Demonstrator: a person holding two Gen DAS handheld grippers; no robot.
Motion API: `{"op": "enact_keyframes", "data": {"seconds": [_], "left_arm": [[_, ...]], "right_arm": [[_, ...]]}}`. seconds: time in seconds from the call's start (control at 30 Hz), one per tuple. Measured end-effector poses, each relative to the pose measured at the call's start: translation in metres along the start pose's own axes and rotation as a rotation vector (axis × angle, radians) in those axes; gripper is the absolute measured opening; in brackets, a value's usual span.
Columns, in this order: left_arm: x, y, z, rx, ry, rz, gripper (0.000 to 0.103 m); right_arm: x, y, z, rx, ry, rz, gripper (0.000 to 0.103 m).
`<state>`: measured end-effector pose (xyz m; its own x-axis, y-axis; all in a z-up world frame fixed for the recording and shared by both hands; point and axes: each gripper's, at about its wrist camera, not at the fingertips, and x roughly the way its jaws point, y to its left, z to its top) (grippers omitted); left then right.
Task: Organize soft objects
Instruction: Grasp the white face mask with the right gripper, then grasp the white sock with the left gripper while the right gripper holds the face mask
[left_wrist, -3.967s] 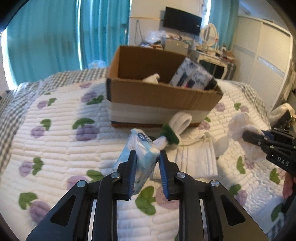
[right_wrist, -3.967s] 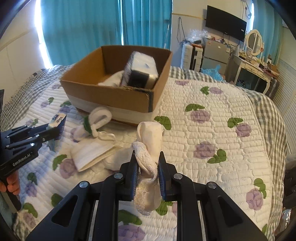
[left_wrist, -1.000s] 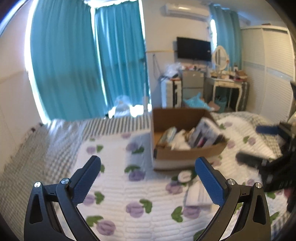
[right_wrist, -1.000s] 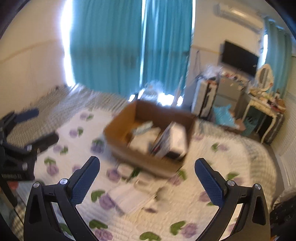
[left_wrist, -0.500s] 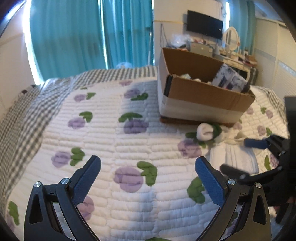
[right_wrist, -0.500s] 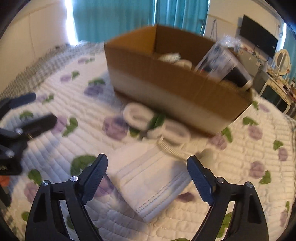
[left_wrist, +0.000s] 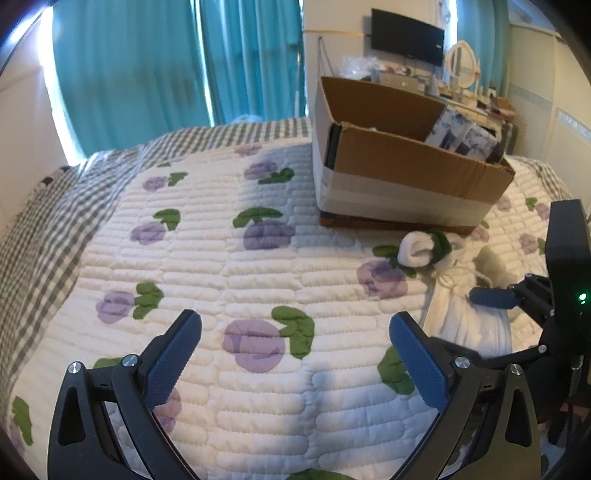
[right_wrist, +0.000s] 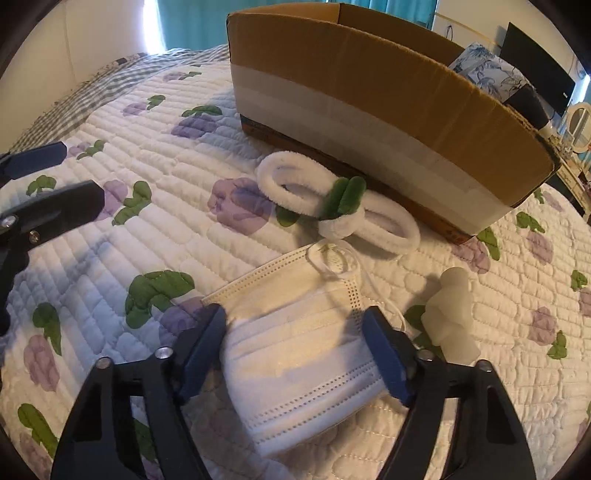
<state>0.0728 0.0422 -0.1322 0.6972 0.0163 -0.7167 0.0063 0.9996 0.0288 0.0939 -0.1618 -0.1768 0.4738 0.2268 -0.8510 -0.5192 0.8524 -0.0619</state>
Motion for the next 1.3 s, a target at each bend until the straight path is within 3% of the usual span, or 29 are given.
{"op": "enact_keyframes", "data": {"seconds": [0.03,0.07,0.1,0.13,0.2,0.3,0.47,0.7,0.87,1.13,1.3], "left_arm": [[0.000,0.000,-0.001,0.001,0.001,0.003,0.103],[0.001,0.000,-0.001,0.002,0.002,0.005,0.103],[0.001,0.000,-0.002,0.002,0.002,0.008,0.103],[0.001,0.000,-0.002,0.001,0.002,0.011,0.103],[0.001,0.001,-0.003,-0.001,0.003,0.016,0.103],[0.000,0.000,-0.003,-0.002,0.007,0.025,0.103],[-0.008,-0.006,0.001,0.003,-0.003,0.033,0.103],[-0.025,-0.037,0.012,0.041,-0.040,0.007,0.103],[-0.022,-0.073,0.017,0.069,-0.036,-0.050,0.103],[0.003,-0.129,0.019,0.105,0.018,-0.140,0.102],[0.028,-0.160,0.013,0.153,0.084,-0.201,0.100]], "right_arm": [[0.000,0.000,0.000,0.001,0.000,0.002,0.063],[0.000,0.000,-0.001,0.002,-0.001,0.005,0.048],[-0.001,-0.001,0.000,0.004,-0.006,0.006,0.041],[-0.003,-0.001,0.000,0.007,-0.012,0.001,0.039],[-0.007,-0.002,-0.001,0.014,-0.026,-0.007,0.025],[-0.020,-0.005,0.000,0.033,-0.061,-0.008,0.016],[-0.061,-0.013,0.006,0.076,-0.167,0.052,0.016],[-0.131,-0.041,0.017,0.129,-0.317,0.052,0.016],[-0.143,-0.074,0.010,0.146,-0.299,-0.010,0.016],[-0.121,-0.120,-0.015,0.191,-0.211,-0.090,0.016],[-0.099,-0.142,-0.026,0.255,-0.157,-0.076,0.016]]}}
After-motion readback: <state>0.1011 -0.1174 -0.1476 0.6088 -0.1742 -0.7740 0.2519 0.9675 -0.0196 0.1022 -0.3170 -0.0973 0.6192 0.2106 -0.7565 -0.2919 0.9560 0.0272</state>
